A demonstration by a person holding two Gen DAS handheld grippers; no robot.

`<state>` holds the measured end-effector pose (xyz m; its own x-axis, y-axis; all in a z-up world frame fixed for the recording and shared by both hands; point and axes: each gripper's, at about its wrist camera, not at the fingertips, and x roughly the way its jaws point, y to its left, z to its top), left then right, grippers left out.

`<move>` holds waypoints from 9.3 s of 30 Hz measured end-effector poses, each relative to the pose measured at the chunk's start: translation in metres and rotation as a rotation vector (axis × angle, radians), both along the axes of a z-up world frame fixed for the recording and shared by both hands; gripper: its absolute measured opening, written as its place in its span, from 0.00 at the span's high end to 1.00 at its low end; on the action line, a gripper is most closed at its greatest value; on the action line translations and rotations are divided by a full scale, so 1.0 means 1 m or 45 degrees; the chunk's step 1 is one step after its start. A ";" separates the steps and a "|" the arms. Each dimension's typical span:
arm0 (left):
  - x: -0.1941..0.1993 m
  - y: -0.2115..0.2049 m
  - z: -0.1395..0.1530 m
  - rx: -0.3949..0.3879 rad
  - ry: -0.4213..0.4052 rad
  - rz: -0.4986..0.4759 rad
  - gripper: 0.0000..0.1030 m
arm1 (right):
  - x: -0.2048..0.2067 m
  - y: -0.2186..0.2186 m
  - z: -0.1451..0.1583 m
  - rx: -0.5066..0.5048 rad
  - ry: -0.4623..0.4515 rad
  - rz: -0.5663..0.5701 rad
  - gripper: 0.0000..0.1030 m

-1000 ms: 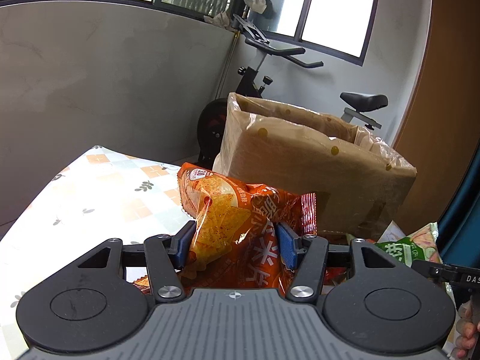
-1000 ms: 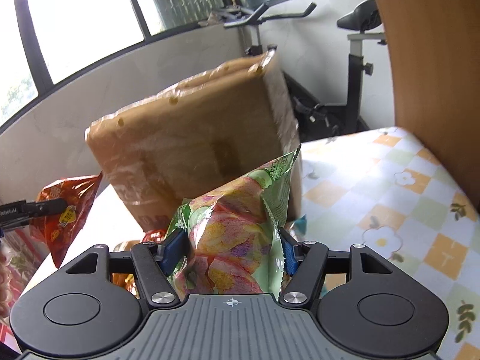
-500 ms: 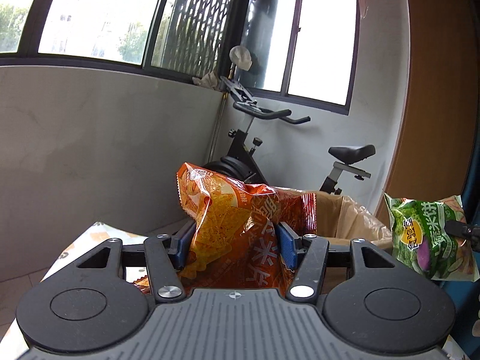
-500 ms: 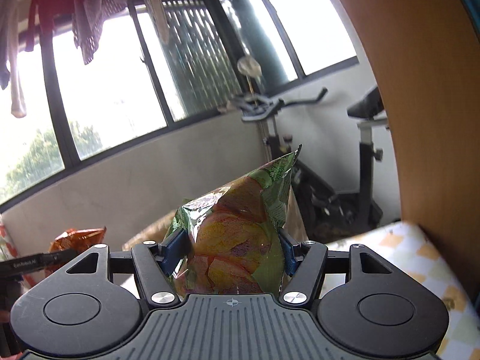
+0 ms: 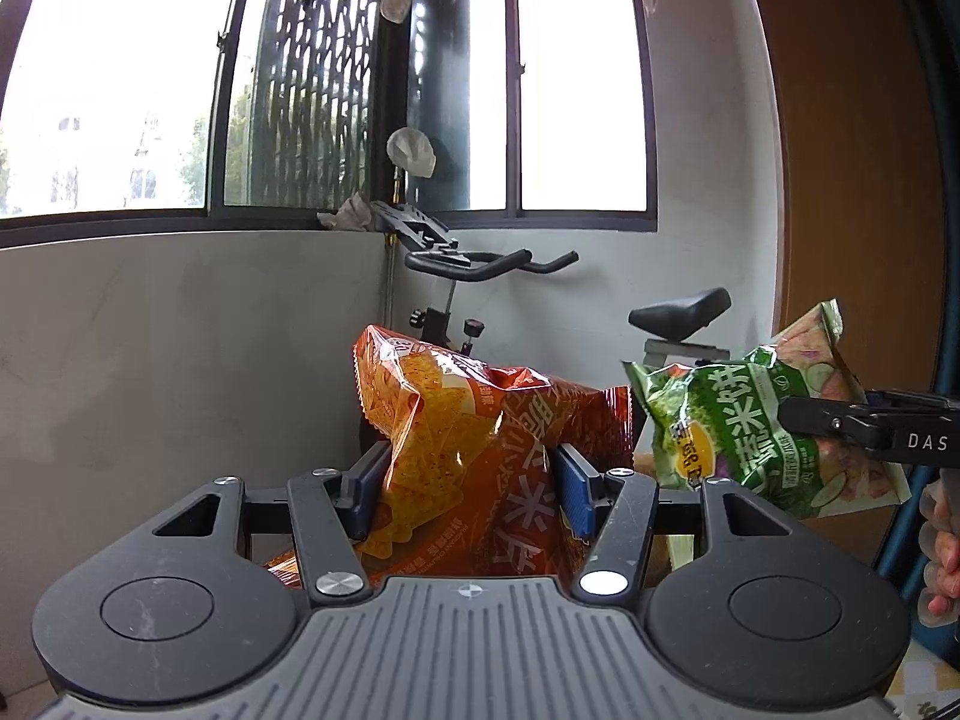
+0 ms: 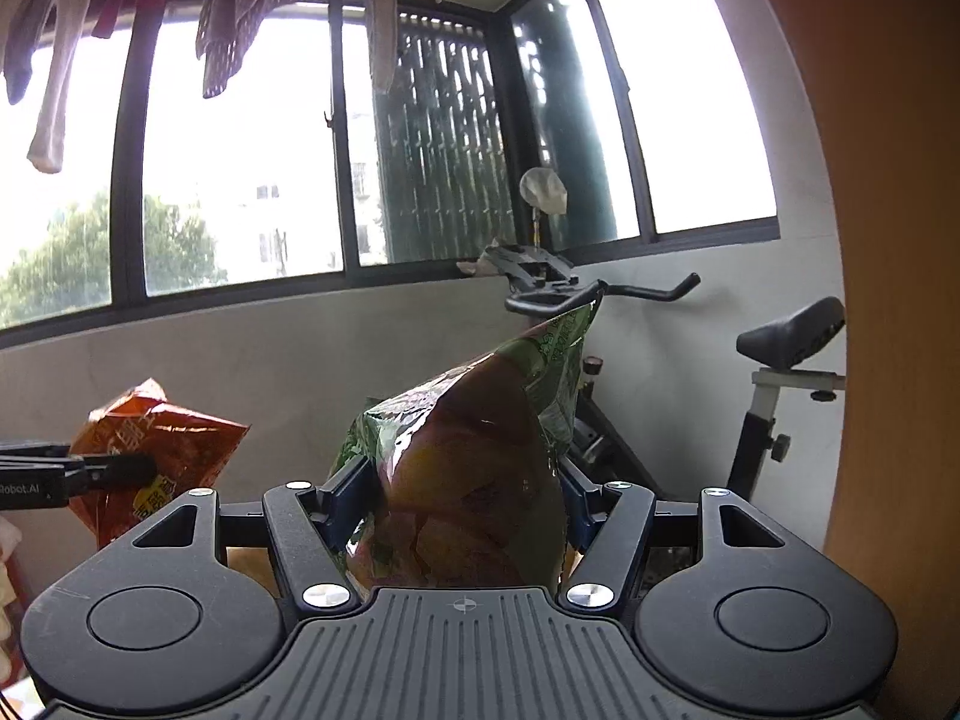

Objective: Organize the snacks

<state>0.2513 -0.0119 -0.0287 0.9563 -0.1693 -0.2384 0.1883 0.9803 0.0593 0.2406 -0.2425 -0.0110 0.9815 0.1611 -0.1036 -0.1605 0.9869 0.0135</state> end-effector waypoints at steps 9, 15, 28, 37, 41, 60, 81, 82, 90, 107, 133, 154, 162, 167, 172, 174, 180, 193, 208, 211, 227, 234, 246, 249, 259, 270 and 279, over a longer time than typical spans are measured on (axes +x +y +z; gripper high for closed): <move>0.059 -0.023 -0.032 0.140 0.180 -0.018 0.41 | 0.056 0.042 -0.041 -0.188 0.279 -0.079 0.42; 0.072 -0.020 -0.047 0.163 0.270 -0.013 0.24 | 0.060 0.050 -0.052 -0.175 0.354 -0.106 0.40; 0.019 0.052 -0.027 -0.079 0.233 0.043 0.11 | -0.006 0.013 -0.047 -0.001 0.214 -0.064 0.29; -0.038 0.101 -0.048 -0.151 0.255 0.152 0.11 | -0.073 -0.003 -0.076 0.012 0.077 -0.076 0.29; -0.047 0.106 -0.081 -0.182 0.355 0.191 0.12 | -0.079 0.001 -0.107 -0.019 0.150 -0.076 0.29; -0.062 0.087 -0.165 -0.148 0.605 0.237 0.14 | -0.044 0.027 -0.244 -0.109 0.617 -0.112 0.16; -0.053 0.071 -0.203 -0.120 0.710 0.264 0.33 | -0.052 0.027 -0.252 -0.155 0.537 -0.122 0.33; -0.054 0.070 -0.205 -0.114 0.716 0.261 0.36 | -0.053 0.026 -0.252 -0.153 0.537 -0.121 0.33; -0.068 0.066 -0.211 -0.068 0.671 0.308 0.62 | -0.053 0.027 -0.252 -0.150 0.537 -0.121 0.33; -0.067 0.067 -0.213 -0.097 0.678 0.316 0.61 | -0.052 0.027 -0.252 -0.149 0.537 -0.121 0.33; -0.095 0.079 -0.146 -0.181 0.461 0.315 0.62 | -0.103 -0.010 -0.192 0.016 0.414 -0.180 0.34; 0.013 0.014 -0.009 -0.232 0.165 -0.041 0.62 | 0.035 0.032 -0.027 -0.141 0.178 0.002 0.35; 0.084 0.010 -0.045 -0.274 0.352 -0.052 0.62 | 0.089 0.086 -0.060 -0.242 0.398 -0.011 0.34; 0.082 0.011 -0.044 -0.218 0.301 -0.034 0.29 | 0.080 0.081 -0.057 -0.165 0.376 0.041 0.23; 0.059 0.031 -0.033 -0.212 0.262 -0.064 0.30 | 0.045 0.054 -0.044 -0.101 0.282 0.077 0.29; 0.048 0.037 -0.028 -0.193 0.244 -0.049 0.30 | 0.029 0.042 -0.042 -0.083 0.250 0.063 0.30; 0.011 0.063 -0.026 -0.211 0.232 -0.015 0.30 | -0.023 0.015 -0.047 -0.031 0.160 0.038 0.35; -0.048 0.093 -0.103 -0.321 0.442 0.091 0.32 | -0.082 0.013 -0.104 -0.094 0.189 0.028 0.43; -0.042 0.067 -0.160 -0.279 0.634 0.030 0.44 | -0.038 0.051 -0.206 -0.096 0.537 0.166 0.60; -0.041 0.062 -0.167 -0.285 0.650 0.024 0.47 | -0.023 0.059 -0.217 -0.105 0.579 0.169 0.63; -0.027 0.037 -0.185 -0.214 0.694 -0.001 0.48 | -0.031 0.043 -0.236 0.078 0.613 0.108 0.99; 0.008 0.016 -0.196 -0.139 0.696 0.024 0.35 | -0.042 0.037 -0.241 0.126 0.626 0.078 0.99; 0.007 0.019 -0.219 -0.109 0.722 0.043 0.23 | -0.047 0.035 -0.242 0.153 0.628 0.087 0.99; -0.001 0.025 -0.220 -0.103 0.727 0.040 0.23 | -0.048 0.035 -0.241 0.156 0.627 0.094 0.99; -0.019 0.053 -0.222 -0.139 0.802 0.104 0.24 | -0.053 0.035 -0.241 0.160 0.627 0.108 0.99; -0.030 0.048 -0.226 -0.167 0.854 0.069 0.31 | -0.053 0.037 -0.241 0.153 0.627 0.113 0.99; -0.043 0.045 -0.233 -0.178 0.859 0.079 0.34 | -0.054 0.039 -0.244 0.154 0.634 0.119 0.99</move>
